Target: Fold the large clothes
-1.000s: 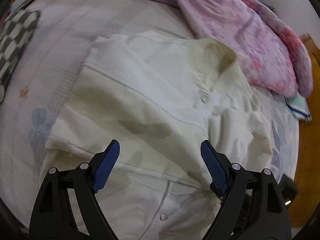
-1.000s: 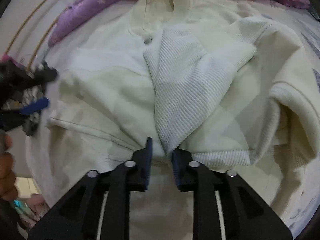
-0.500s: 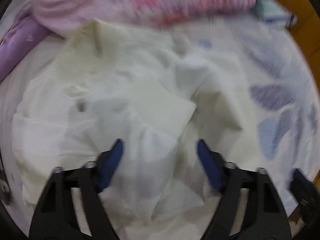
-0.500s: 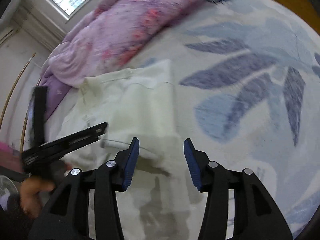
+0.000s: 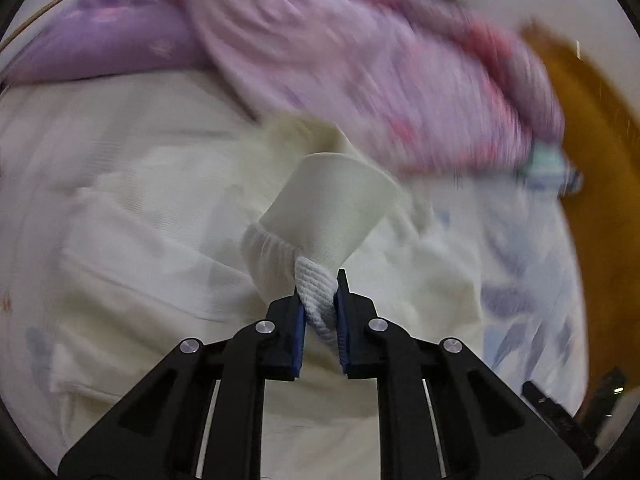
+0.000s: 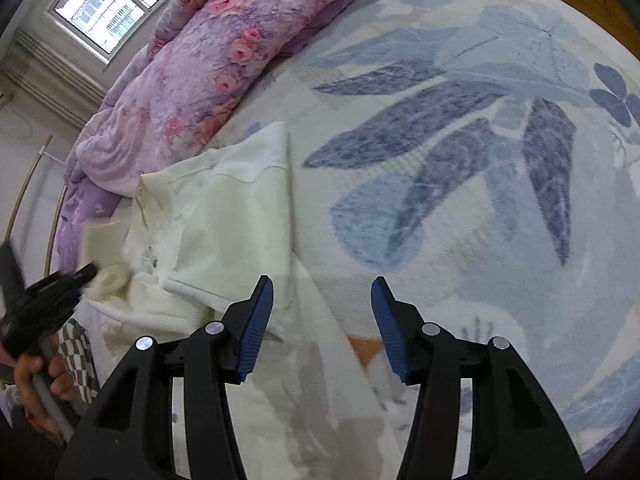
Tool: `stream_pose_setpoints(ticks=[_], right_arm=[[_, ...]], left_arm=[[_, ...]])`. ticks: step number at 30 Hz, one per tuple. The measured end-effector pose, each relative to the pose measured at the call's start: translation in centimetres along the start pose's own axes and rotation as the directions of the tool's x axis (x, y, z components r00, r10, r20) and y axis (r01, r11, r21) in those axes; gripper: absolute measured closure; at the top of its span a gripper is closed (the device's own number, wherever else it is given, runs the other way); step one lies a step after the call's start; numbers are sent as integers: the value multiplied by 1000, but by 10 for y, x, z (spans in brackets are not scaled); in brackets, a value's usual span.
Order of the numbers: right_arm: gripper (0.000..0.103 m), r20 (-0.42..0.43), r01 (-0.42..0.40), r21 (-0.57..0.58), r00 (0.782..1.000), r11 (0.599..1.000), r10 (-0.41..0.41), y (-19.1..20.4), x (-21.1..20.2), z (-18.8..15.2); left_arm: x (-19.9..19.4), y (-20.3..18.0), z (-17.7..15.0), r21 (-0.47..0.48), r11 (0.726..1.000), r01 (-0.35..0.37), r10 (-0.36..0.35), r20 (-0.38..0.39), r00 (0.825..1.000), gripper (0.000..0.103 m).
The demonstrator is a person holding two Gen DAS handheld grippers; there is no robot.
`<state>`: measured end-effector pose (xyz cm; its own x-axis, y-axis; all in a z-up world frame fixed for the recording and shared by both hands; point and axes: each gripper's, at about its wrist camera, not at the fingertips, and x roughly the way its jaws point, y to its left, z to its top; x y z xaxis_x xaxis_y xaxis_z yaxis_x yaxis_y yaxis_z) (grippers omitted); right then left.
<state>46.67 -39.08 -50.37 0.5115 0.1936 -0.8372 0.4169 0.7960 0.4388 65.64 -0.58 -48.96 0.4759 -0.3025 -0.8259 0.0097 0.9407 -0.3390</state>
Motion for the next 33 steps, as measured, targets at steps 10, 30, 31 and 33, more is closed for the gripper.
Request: stream_pose_setpoints(ticks=[10,30,31,33], right_arm=[[52,-82,-81,-156,994,984,69,77,58,5],[41,-72,29,-183,996,983,-43,96,122,85],[41,-74,22,-164,997,986,-34,94,126,92],[41,-80,29,-119,996,992,-39,90,140,103]], left_arm=[[-6,177,-34,-324,946,-27,26,-7,1000,83],[-2,252,16,-390,905,-168,143,-92,985,28],[5,252,21,-382,908,-170,141,-102,985,28],[19,256,30,-363,915,-177,141,-124,982,28]])
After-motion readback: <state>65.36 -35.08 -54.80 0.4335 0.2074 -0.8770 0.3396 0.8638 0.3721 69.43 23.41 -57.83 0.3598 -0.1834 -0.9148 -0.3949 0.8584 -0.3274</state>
